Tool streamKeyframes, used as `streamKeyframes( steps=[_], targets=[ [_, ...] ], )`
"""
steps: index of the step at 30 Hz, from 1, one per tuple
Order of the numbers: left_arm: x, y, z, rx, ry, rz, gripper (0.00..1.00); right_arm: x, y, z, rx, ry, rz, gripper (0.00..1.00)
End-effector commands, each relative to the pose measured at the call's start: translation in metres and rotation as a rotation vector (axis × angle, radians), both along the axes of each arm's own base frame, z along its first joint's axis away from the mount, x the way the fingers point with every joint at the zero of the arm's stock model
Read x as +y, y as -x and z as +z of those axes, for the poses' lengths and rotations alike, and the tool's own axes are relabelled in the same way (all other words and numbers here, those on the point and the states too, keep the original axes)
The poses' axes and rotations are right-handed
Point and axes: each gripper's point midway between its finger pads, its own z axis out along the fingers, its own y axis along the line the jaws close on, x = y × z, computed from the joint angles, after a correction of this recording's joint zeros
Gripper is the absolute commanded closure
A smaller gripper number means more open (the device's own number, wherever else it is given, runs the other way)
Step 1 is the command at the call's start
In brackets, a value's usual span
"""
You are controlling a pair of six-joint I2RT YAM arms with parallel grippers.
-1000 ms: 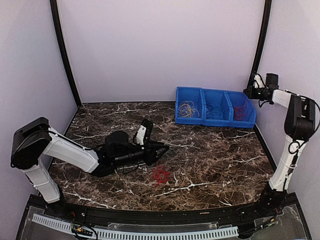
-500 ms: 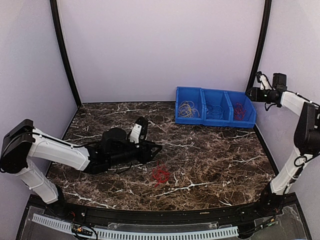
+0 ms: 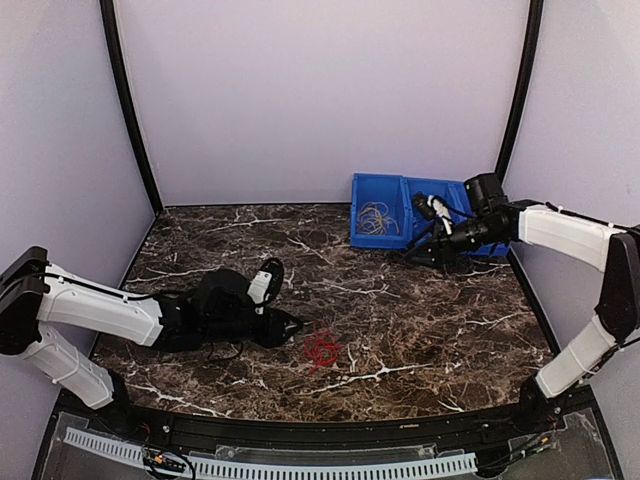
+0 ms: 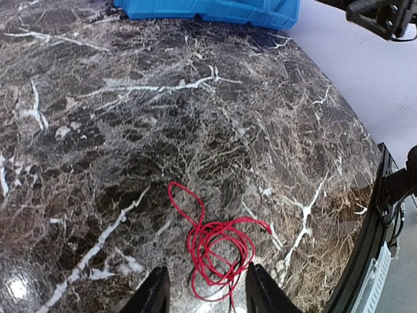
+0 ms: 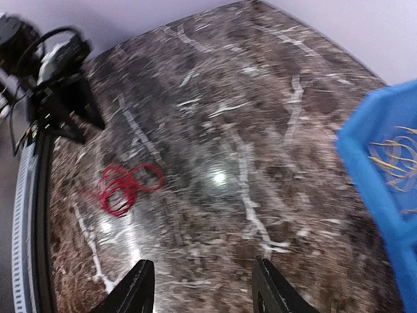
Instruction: Untangle the cables
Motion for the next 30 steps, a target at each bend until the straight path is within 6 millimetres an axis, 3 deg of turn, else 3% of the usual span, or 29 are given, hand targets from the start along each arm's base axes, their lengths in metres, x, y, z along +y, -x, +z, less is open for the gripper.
streamKeyframes(
  steps=[1, 7, 12, 17, 24, 27, 30],
  targets=[
    [0.003, 0.020, -0.023, 0.132, -0.028, -0.035, 0.57, 0.050, 0.077, -0.047, 0.068, 0.097, 0.297, 0.47],
    [-0.014, 0.019, -0.038, 0.225, 0.009, -0.034, 0.56, 0.092, 0.125, -0.075, 0.099, 0.156, 0.437, 0.41],
    [-0.031, 0.019, -0.048, 0.292, 0.044, -0.046, 0.59, 0.121, 0.142, -0.100, 0.143, 0.214, 0.480, 0.41],
    [-0.043, 0.015, -0.054, 0.314, 0.072, -0.059, 0.63, 0.139, 0.147, -0.127, 0.191, 0.251, 0.517, 0.40],
    [-0.050, 0.009, -0.059, 0.326, 0.089, -0.058, 0.68, 0.171, 0.150, -0.139, 0.208, 0.229, 0.553, 0.39],
    [-0.049, 0.008, -0.061, 0.331, 0.092, -0.052, 0.71, 0.178, 0.154, -0.148, 0.226, 0.239, 0.552, 0.58],
    [-0.046, 0.006, -0.062, 0.335, 0.093, -0.047, 0.73, 0.178, 0.150, -0.147, 0.215, 0.244, 0.517, 0.92]
  ],
)
